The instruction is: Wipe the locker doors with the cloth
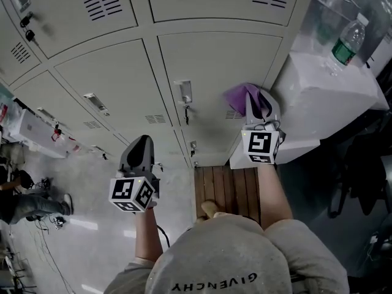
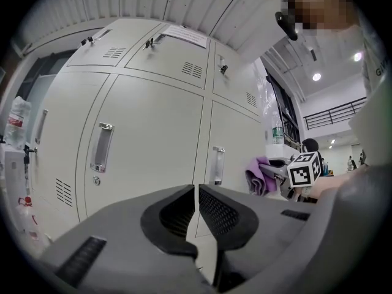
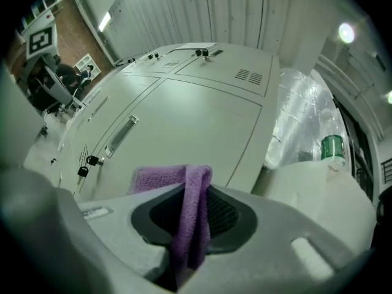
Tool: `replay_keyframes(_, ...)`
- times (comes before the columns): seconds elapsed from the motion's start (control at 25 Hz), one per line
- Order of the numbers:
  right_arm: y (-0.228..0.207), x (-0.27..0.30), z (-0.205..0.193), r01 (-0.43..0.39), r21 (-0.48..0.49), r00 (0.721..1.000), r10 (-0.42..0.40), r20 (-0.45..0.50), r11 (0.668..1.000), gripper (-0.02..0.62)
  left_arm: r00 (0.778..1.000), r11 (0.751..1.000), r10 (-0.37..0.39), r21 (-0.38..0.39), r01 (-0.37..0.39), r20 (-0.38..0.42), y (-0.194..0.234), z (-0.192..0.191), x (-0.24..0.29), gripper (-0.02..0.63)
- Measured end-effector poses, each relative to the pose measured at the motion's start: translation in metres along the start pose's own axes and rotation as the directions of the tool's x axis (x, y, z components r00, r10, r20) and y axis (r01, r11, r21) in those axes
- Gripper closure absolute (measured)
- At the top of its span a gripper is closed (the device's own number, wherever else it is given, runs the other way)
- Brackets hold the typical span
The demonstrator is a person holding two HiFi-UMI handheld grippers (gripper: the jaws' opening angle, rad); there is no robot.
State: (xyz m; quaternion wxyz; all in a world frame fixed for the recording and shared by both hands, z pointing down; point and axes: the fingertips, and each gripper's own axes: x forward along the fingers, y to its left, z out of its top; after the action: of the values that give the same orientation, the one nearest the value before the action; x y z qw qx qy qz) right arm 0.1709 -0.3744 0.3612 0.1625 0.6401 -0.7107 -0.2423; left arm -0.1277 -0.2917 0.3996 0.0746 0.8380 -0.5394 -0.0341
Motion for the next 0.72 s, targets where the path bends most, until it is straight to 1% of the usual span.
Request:
replay_keyframes(0.08,-0.008,-0.002,-0.007,0.018,0.025,1.000,-0.018,-0.011,1.000,0.523,1.000,1.000,0.002,0.000,-0.002,-0.001,0.000,0.000,0.000,0.588)
replay_keyframes(0.24,-0.012,-0.002,-0.004,0.046,0.079,0.999,-0.047,0.010,0.996,0.525,1.000,1.000,0.009,0.000,-0.009,-0.003,0.002,-0.001,-0.002,0.588)
replay_keyframes(0.36,-0.005,-0.005,-0.001,0.044,0.163,0.998,-0.051,0.039,0.986,0.533,1.000,1.000,0.015,0.001,-0.015,-0.007,0.002,-0.002,-0.006,0.588)
replay_keyframes(0.44,0.010,-0.005,0.000,0.003,0.208,0.998,-0.016,0.061,0.978,0.534,1.000,1.000,0.020,0.001,-0.020,-0.008,0.003,-0.003,-0.008,0.588)
replay_keyframes(0.52,0.035,-0.004,0.000,-0.060,0.229,0.996,0.044,0.074,0.972,0.534,1.000,1.000,0.029,0.000,-0.029,-0.010,0.005,-0.003,-0.012,0.588)
replay_keyframes(0.6,0.064,-0.003,0.000,-0.126,0.230,0.991,0.110,0.080,0.965,0.534,0.999,0.999,0.044,-0.001,-0.044,-0.012,0.009,-0.004,-0.018,0.588)
replay_keyframes(0.72,0.109,0.002,0.002,-0.219,0.217,0.975,0.206,0.081,0.951,0.533,0.997,0.997,0.081,-0.004,-0.081,-0.014,0.019,-0.006,-0.031,0.588)
